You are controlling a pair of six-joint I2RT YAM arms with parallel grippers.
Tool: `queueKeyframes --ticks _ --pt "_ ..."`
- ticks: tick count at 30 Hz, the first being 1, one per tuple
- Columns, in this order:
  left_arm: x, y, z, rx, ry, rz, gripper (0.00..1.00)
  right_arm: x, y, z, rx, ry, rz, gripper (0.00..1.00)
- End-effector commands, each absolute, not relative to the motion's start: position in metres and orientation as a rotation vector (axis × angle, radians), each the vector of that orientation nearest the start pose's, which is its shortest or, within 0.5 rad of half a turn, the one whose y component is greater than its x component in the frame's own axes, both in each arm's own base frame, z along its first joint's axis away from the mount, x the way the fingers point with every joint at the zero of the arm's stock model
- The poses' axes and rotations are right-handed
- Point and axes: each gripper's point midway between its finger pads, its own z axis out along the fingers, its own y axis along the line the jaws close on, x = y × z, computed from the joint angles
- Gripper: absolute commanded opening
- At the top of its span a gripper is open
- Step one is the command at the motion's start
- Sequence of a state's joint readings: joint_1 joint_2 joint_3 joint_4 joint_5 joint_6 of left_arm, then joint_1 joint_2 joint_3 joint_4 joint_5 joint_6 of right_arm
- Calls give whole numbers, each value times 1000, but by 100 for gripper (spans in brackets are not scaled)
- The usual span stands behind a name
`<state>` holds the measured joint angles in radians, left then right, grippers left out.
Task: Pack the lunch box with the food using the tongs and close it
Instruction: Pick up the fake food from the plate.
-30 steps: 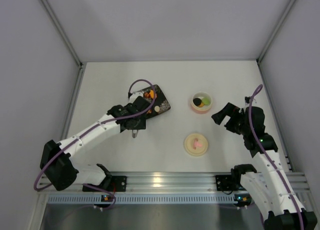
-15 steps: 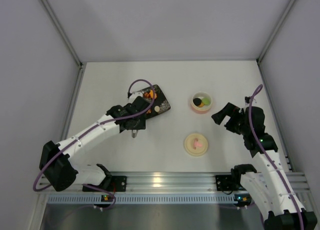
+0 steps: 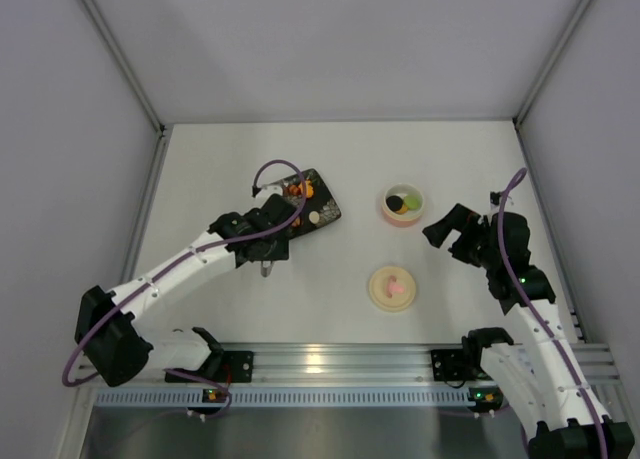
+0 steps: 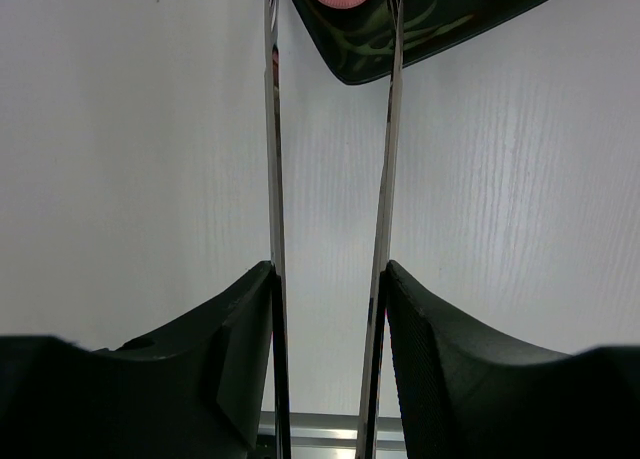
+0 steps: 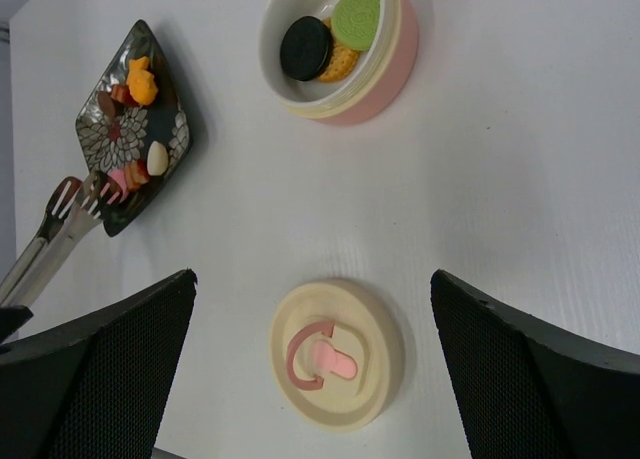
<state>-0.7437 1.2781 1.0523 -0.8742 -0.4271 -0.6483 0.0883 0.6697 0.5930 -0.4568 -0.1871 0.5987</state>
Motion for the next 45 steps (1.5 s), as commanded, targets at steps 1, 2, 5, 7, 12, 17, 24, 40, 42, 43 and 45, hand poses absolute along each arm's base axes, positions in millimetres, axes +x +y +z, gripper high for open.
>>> queueKeyframes --ticks 1,2,5,7,12,17,24,40,42,43,45 --pt "237 -144 144 -33 2491 35 51 256 77 175 427 2051 623 99" --pt "237 -144 143 -29 2495 36 52 256 77 176 426 2050 625 100" --pt "237 -147 141 -10 2507 30 51 256 77 176 427 2051 624 99" --pt "237 -148 137 11 2520 39 51 256 77 175 429 2052 625 100" --pt "240 -151 134 48 2541 60 51 257 77 176 425 2051 623 100" --pt "242 -152 131 83 2557 95 51 258 77 176 425 2053 623 100" --pt "241 -151 132 108 2571 110 51 258 77 176 425 2052 621 100" --pt "249 -162 128 148 2606 96 52 259 76 172 428 2062 608 99" --pt "249 -161 127 147 2608 92 52 258 75 171 428 2065 607 99" --pt "249 -161 127 147 2608 93 52 258 75 170 429 2066 605 99" --pt "251 -159 126 140 2609 96 52 258 75 170 429 2066 605 99"
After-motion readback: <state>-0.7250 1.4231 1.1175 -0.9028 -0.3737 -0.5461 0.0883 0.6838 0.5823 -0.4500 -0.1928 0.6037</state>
